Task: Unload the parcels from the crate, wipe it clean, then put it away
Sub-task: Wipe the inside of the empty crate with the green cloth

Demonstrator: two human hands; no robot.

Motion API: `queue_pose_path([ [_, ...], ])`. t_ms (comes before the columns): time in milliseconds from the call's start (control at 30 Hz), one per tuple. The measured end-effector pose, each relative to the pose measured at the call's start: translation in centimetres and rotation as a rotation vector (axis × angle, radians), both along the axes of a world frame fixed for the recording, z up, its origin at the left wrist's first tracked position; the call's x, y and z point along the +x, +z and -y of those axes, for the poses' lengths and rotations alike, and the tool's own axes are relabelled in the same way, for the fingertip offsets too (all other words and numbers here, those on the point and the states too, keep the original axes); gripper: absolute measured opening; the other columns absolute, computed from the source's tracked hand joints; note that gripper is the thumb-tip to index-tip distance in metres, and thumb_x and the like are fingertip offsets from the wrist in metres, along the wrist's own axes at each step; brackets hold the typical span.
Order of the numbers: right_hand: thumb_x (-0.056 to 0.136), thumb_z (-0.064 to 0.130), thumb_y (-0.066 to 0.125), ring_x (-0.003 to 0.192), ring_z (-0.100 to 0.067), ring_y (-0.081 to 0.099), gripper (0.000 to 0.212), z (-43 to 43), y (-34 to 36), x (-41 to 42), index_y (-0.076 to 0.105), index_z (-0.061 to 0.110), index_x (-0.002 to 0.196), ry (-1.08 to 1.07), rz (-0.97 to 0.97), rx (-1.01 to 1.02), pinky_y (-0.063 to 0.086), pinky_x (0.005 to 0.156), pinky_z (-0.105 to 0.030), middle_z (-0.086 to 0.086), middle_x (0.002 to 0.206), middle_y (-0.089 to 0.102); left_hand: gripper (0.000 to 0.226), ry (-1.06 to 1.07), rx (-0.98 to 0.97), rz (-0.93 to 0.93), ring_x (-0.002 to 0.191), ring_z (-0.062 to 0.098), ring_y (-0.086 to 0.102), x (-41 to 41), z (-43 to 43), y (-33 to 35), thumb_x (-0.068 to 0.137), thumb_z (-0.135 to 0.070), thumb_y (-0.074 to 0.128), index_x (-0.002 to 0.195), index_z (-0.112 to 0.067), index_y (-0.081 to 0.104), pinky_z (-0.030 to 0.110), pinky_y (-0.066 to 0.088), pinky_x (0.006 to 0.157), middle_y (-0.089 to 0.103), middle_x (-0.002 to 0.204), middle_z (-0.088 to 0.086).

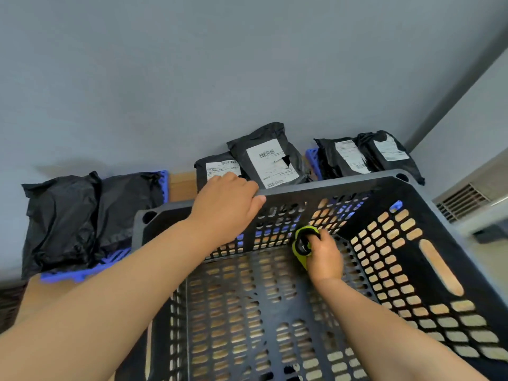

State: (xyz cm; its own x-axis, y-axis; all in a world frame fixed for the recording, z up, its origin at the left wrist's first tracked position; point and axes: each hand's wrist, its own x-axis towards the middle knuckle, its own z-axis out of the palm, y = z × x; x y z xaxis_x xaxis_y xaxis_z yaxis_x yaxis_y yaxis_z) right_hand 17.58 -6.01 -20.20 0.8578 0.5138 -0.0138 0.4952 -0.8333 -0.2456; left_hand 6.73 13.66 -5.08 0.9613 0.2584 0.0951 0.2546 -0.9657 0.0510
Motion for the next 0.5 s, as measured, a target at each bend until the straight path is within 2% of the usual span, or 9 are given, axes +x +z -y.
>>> queue_pose_path([
  [100, 0.083, 0.004, 0.057, 0.110, -0.032, 0.051, 0.043, 1.7, 1.5, 2.0, 0.057, 0.012, 0.125, -0.139, 0.011, -0.033, 0.048, 0.076, -0.038, -0.013, 0.127, 0.049, 0.046, 0.029, 0.015, 0.034, 0.089, 0.019, 0.055, 1.3, 1.4, -0.2, 0.099, -0.046, 0.020, 0.101, -0.024, 0.059, 0.034, 0.038, 0.077, 0.062, 0.088, -0.005],
  [200, 0.087, 0.008, 0.055, 0.106, -0.031, 0.053, 0.040, 3.1, 2.9, 3.7, 0.054, 0.014, 0.126, -0.263, 0.011, -0.017, 0.046, 0.076, -0.038, -0.011, 0.125, 0.047, 0.044, 0.086, 0.058, 0.083, 0.077, 0.017, 0.055, 1.8, 2.2, -0.4, 0.098, -0.047, 0.020, 0.086, -0.024, 0.056, 0.032, 0.031, 0.063, 0.058, 0.077, -0.006],
  [300, 0.088, 0.006, 0.052, 0.106, -0.033, 0.055, 0.037, 3.9, 3.5, 4.7, 0.051, 0.011, 0.125, -0.379, -0.013, -0.013, 0.048, 0.080, -0.041, -0.012, 0.129, 0.044, 0.043, 0.103, 0.080, 0.117, 0.070, 0.015, 0.050, 1.7, 2.4, -0.3, 0.098, -0.047, 0.022, 0.084, -0.024, 0.055, 0.030, 0.028, 0.061, 0.058, 0.075, -0.006],
  [400, 0.091, 0.007, 0.049, 0.104, -0.034, 0.056, 0.035, 3.3, 3.1, 4.2, 0.046, 0.010, 0.126, -0.411, -0.091, -0.020, 0.048, 0.081, -0.043, -0.014, 0.130, 0.040, 0.043, 0.085, 0.094, 0.146, 0.065, 0.016, 0.051, 1.7, 2.4, -0.4, 0.096, -0.046, 0.023, 0.079, -0.023, 0.056, 0.030, 0.027, 0.058, 0.058, 0.070, -0.006],
  [500, 0.092, 0.006, 0.049, 0.105, -0.037, 0.056, 0.038, 1.3, 2.5, 2.8, 0.040, 0.006, 0.129, -0.445, -0.229, 0.090, 0.047, 0.086, -0.041, -0.017, 0.132, 0.037, 0.044, 0.080, 0.105, 0.183, 0.057, 0.017, 0.052, 1.8, 2.3, -0.8, 0.095, -0.045, 0.030, 0.072, -0.021, 0.058, 0.028, 0.024, 0.053, 0.056, 0.061, -0.006],
])
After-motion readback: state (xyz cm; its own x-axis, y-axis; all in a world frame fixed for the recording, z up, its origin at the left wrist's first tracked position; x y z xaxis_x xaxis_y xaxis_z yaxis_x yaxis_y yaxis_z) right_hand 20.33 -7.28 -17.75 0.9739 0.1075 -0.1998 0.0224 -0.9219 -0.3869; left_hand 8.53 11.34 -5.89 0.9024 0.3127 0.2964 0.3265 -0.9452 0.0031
